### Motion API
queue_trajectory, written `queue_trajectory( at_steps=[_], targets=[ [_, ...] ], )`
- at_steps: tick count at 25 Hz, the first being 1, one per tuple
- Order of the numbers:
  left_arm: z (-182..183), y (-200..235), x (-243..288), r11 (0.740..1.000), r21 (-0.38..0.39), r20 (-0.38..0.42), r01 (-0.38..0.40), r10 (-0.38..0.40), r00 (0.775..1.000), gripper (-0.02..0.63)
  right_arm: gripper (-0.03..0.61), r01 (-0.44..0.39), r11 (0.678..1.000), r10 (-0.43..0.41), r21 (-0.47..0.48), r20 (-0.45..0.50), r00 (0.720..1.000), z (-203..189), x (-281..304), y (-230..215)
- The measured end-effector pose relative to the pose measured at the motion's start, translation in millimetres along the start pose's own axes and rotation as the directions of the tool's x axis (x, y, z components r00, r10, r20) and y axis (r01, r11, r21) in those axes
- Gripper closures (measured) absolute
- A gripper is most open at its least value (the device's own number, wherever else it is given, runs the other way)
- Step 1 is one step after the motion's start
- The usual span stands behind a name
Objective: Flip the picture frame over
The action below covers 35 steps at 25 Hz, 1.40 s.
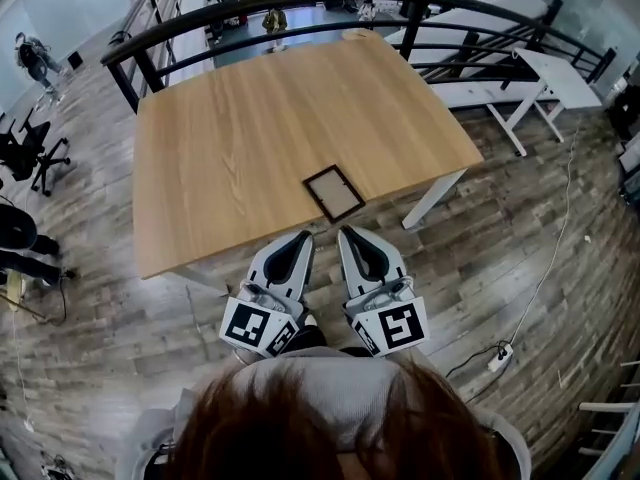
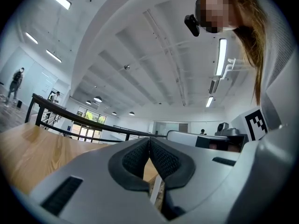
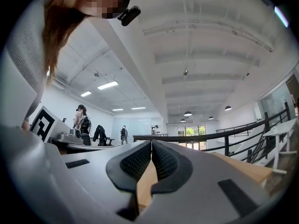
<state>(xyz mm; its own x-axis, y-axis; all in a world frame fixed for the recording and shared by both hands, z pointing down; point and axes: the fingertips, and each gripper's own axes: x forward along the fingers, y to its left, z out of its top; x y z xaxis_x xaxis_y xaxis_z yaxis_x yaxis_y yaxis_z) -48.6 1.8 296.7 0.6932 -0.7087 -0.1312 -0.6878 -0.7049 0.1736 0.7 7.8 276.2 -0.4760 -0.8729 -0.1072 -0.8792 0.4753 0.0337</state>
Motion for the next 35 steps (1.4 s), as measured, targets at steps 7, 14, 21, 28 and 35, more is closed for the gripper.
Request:
queue_trajectory(
  at_steps=[7,14,21,28,35],
  targets=[
    [-4.4,33.0,24.6,0.999,-0.039,0.006,-0.032,0.032,0.999,0.606,0.563,-0.009,1.0,0.009,0.003,-0.029,1.0,-12.4,37.7,-12.5],
    [-24.4,48.4,37.7,0.996,-0.052,-0.049,-0.075,0.072,0.996,0.606,0.563,-0.009,0.999,0.011,0.032,-0.072,0.997,-27.8,48.3,-33.7],
    [-55.6,55.0,49.1,0.991,-0.055,-0.115,-0.12,0.113,0.987,0.606,0.563,0.002,0.968,0.023,0.251,-0.094,0.995,-75.8,49.3,-66.2],
    [-95.5,63.5,49.4,0.985,-0.067,-0.199,-0.158,0.142,0.97,0.606,0.561,0.076,0.585,0.062,0.808,-0.138,0.988,-174.7,54.8,-102.6],
    [-123.2,71.3,38.2,0.978,-0.062,-0.273,-0.198,0.174,0.946,0.606,0.453,0.136,0.165,0.007,0.977,-0.139,0.99,-259.1,50.7,-126.9]
  ],
)
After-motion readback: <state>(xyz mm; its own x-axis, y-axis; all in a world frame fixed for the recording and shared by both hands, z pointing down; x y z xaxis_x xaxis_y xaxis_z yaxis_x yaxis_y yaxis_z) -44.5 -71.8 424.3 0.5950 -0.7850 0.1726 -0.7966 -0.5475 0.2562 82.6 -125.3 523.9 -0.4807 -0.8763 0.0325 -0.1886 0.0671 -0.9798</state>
